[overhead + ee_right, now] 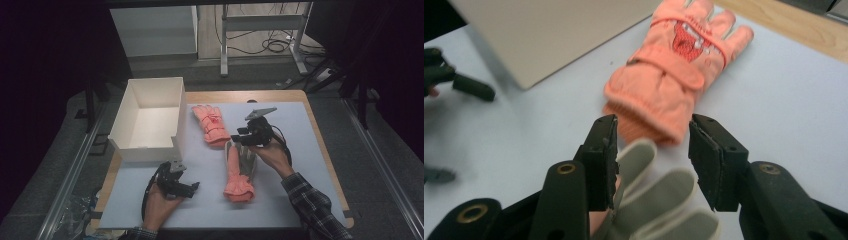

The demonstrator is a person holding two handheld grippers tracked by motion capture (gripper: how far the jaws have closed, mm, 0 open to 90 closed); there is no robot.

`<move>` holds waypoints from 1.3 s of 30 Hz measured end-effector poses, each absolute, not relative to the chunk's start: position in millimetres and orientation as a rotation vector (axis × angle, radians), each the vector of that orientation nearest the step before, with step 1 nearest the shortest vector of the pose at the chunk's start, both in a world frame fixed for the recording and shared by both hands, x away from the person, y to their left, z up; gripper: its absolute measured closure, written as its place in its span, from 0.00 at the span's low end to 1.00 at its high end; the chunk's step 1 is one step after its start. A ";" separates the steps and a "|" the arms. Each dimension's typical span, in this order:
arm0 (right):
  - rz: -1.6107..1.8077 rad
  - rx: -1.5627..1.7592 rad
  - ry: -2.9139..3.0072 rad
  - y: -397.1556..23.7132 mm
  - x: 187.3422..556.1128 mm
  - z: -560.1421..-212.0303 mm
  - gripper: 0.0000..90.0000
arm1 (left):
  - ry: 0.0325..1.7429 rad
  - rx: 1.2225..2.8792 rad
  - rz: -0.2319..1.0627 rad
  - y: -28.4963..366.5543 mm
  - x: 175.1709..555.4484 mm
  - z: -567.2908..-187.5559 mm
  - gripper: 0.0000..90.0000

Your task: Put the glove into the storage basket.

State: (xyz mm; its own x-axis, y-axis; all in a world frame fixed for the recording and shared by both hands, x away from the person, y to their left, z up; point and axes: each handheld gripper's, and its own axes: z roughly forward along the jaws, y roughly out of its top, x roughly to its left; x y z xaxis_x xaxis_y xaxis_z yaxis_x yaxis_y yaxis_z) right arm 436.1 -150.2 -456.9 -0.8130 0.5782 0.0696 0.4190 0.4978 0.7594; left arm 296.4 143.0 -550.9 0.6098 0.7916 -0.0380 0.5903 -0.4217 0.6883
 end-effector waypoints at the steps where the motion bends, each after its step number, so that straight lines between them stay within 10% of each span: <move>1: 1.204 0.863 2.542 -146.8 439.6 -456.0 0.61 | 1.083 2.160 0.385 143.0 296.4 -550.9 0.00; 39: 0.951 0.960 2.559 -49.7 530.3 -505.3 0.62 | 1.083 2.159 0.384 142.9 296.4 -551.0 0.00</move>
State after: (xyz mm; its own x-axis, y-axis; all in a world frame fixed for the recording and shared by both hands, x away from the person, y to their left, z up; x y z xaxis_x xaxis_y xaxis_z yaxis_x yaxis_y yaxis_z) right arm 530.3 -49.7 -505.3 -0.7528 0.6582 -0.0020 0.4971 0.5705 0.6538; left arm 296.4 142.9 -551.0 0.6094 0.7919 -0.0387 0.5903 -0.4206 0.6889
